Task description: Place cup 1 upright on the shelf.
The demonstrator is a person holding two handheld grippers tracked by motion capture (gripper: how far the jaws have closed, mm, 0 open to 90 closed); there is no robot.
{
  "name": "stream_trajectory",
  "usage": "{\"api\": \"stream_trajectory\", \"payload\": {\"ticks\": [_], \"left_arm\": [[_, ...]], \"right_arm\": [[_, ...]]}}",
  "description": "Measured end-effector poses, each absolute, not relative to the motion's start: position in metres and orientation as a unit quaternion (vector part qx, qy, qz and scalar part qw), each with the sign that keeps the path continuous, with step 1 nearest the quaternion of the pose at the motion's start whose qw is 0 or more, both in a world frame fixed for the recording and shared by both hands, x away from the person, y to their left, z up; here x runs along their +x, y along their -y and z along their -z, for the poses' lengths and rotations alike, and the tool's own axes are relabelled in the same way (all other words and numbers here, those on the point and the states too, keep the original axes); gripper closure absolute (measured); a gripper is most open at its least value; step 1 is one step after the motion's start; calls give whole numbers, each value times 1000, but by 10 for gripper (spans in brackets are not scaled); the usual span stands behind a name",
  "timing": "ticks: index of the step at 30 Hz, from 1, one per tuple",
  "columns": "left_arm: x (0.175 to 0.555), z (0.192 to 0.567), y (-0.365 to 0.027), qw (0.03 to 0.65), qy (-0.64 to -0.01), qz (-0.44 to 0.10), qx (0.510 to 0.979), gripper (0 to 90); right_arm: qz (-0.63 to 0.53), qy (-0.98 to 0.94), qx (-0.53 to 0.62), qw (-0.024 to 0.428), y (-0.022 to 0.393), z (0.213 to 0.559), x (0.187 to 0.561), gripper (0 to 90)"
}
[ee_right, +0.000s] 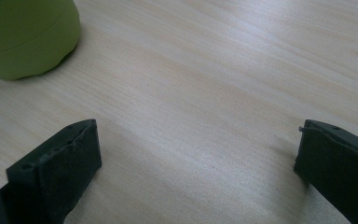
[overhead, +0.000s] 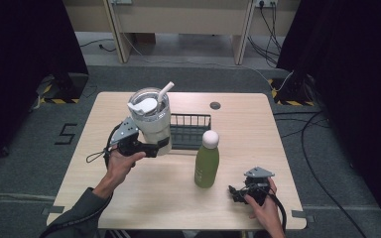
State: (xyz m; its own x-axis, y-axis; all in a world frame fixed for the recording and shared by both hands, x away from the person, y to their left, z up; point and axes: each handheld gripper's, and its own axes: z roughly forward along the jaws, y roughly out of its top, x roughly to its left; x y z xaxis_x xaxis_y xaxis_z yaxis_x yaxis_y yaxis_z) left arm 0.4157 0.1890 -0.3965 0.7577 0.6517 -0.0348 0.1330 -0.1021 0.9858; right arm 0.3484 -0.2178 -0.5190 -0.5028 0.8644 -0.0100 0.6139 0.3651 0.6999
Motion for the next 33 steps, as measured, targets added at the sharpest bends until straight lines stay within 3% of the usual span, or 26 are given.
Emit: {"api": "stream_trajectory", "payload": {"ticks": [33], "left_arm": [[481, 387, -178, 599, -292, -232, 709, 107]], "right_arm": [[-325, -805, 458, 191, 218, 519, 348, 4]]}}
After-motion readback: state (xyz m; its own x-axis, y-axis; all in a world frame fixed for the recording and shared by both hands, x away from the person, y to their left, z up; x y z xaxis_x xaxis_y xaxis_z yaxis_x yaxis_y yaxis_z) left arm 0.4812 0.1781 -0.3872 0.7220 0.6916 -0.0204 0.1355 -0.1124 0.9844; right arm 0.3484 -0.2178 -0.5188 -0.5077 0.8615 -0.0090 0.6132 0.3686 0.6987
